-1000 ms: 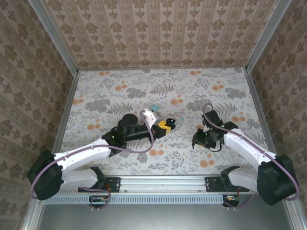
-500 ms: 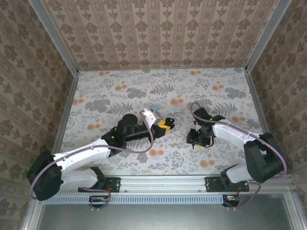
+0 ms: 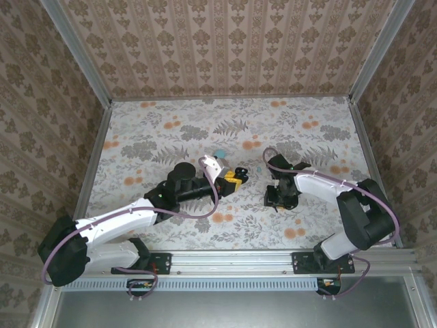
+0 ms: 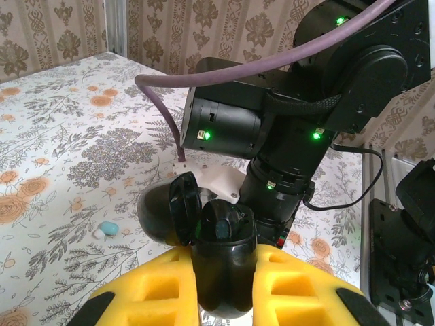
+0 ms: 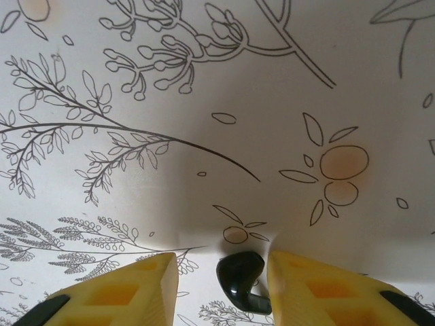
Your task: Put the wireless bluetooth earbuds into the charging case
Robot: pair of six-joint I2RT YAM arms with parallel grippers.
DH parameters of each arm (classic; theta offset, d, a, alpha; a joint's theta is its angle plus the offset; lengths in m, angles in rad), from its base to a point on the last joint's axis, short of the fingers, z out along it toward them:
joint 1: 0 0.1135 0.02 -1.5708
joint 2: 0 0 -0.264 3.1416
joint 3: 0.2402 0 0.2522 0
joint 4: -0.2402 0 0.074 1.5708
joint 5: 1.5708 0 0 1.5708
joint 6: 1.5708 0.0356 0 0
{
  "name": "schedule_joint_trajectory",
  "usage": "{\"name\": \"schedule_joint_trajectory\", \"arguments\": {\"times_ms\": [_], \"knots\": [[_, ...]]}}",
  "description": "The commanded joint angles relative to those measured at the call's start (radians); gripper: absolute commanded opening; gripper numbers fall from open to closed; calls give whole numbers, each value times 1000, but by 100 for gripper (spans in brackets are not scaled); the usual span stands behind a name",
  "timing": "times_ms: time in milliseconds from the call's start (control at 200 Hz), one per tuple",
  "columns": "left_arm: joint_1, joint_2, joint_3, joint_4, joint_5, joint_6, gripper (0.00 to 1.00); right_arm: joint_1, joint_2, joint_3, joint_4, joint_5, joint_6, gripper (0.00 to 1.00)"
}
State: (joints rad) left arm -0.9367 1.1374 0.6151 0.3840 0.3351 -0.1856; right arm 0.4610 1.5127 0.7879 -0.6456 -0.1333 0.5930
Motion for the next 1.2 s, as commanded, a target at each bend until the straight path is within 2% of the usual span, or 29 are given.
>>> {"name": "schedule_joint_trajectory", "arguments": {"times_ms": [0, 560, 1195], "knots": [[-9, -14, 4, -10, -5, 23, 0, 19, 22, 36, -57, 52, -13, 38], [-9, -16, -2, -4, -3, 21, 0, 71, 72, 64, -147, 129, 13, 30], [-9, -48, -23, -10, -21, 23, 0, 82, 131, 133, -176, 145, -2, 29]]}}
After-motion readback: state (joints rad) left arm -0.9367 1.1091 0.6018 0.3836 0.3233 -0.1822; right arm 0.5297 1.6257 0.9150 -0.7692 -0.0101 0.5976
